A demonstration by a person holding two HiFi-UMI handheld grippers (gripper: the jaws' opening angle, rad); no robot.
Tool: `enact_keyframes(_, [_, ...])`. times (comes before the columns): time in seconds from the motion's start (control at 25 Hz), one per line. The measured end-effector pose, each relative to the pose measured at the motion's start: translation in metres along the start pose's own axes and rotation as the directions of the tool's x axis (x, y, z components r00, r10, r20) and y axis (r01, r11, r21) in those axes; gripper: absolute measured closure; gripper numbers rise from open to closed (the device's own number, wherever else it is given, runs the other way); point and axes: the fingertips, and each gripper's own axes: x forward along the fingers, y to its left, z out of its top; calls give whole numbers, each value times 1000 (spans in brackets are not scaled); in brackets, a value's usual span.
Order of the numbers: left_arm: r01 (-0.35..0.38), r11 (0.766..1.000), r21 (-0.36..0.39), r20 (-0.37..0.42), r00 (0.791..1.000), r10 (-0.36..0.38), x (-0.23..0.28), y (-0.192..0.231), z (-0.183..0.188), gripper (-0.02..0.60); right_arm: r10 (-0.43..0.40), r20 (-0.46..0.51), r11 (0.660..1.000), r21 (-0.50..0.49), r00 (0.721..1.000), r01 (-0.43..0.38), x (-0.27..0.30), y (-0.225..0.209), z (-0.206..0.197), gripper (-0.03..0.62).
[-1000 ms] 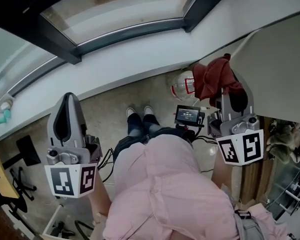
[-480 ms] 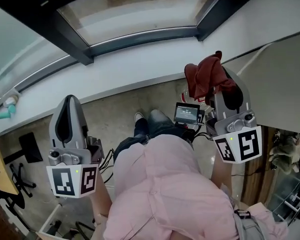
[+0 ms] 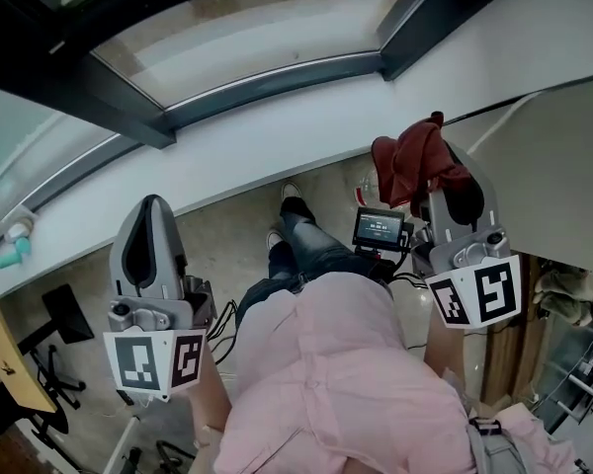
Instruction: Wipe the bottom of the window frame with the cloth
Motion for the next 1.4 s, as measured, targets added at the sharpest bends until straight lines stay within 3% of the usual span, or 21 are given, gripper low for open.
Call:
enact_keyframes(0.24, [7,998,55,34,999,-8,42,-4,24,584,6,37,1000,8,999,-7,37,-27,16,536])
enact_keyframes(0.76, [-97,994,42,65,993,94,111,-1,28,584,140,94,990,-3,986,-140,136,-70,32,536])
enact_keyframes(1.08, [-100,994,45,75,993,96,121,-6,33,584,150,97,988,3,984,-151,143,-79,32,536])
enact_keyframes(1.4, [-36,998,50,88,996,32,127,-27,33,584,114,101,993,17,988,-117,125,-86,28,536])
